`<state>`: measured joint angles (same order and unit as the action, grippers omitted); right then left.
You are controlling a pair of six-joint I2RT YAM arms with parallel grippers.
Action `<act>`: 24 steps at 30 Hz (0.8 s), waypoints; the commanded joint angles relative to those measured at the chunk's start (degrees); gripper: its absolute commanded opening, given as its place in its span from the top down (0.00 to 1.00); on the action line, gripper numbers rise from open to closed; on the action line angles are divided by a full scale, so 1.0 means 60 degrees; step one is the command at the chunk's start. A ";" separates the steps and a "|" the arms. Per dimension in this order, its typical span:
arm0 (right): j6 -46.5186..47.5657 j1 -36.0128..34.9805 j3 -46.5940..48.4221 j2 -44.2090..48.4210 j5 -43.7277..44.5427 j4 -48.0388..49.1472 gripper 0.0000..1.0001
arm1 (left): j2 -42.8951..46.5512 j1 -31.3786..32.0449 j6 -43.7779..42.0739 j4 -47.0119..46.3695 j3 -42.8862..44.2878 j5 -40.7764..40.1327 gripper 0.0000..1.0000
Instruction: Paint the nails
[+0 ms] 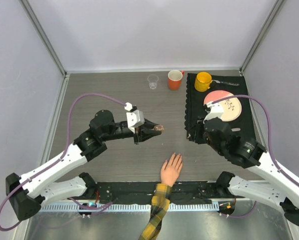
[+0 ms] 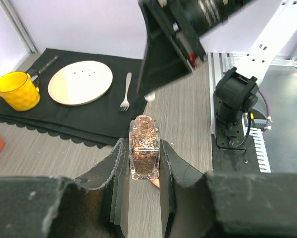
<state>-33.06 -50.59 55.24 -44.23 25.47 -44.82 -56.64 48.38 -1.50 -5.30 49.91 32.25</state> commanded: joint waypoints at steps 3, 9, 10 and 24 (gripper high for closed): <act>0.1538 0.0023 0.1602 -0.0318 -0.0816 -0.0309 0.99 | 0.0227 0.0300 -0.0130 -0.0057 -0.0395 0.0220 1.00; 0.2095 0.0023 0.3037 -0.0743 -0.1781 -0.0295 0.99 | -0.0095 0.0301 -0.0175 -0.0070 -0.0379 0.0279 1.00; 0.2213 0.0009 0.3169 -0.0816 -0.2046 -0.0265 0.99 | -0.0154 0.0301 -0.0175 -0.0040 -0.0364 0.0294 1.00; 0.2698 0.0008 0.4694 -0.2458 -0.4520 0.0100 0.99 | -0.0594 0.0301 -0.0380 0.0195 -0.0277 0.0133 1.00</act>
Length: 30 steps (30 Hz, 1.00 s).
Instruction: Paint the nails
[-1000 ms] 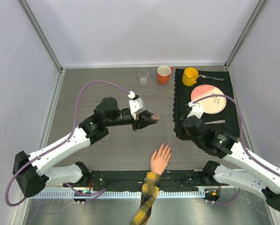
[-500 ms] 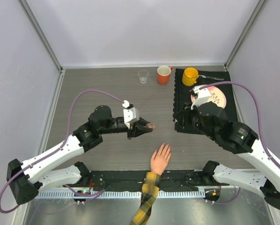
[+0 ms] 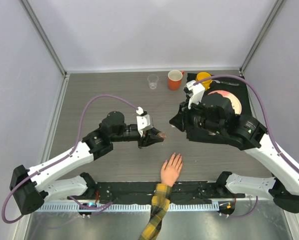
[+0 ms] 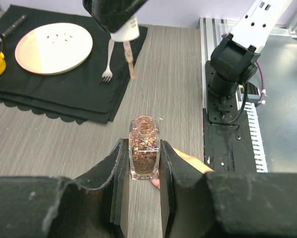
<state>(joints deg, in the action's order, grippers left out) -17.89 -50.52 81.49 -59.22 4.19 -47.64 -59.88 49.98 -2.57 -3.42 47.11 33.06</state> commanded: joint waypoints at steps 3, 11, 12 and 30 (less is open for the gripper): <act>-0.0049 -0.0046 0.0202 0.0012 -0.1123 0.0922 0.99 | -0.0113 0.0035 -0.0158 -0.0118 0.0204 -0.0002 1.00; -0.0241 -0.0193 -0.0149 -0.0149 -0.1284 0.1231 0.99 | -0.0113 0.0035 -0.0158 -0.0104 0.0234 -0.0060 1.00; -0.0227 -0.0207 -0.0179 -0.0164 -0.1211 0.1245 0.99 | -0.0128 0.0020 -0.0158 -0.0104 0.0234 -0.0061 1.00; -0.0138 -0.0764 -0.0194 -0.0442 -0.0069 0.0938 0.99 | -0.0011 0.0020 -0.0158 -0.0133 0.0219 -0.0104 1.00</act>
<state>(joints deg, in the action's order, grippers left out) -18.98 -54.52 79.53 -62.02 0.56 -42.92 -60.86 49.98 -3.22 -2.63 47.13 32.97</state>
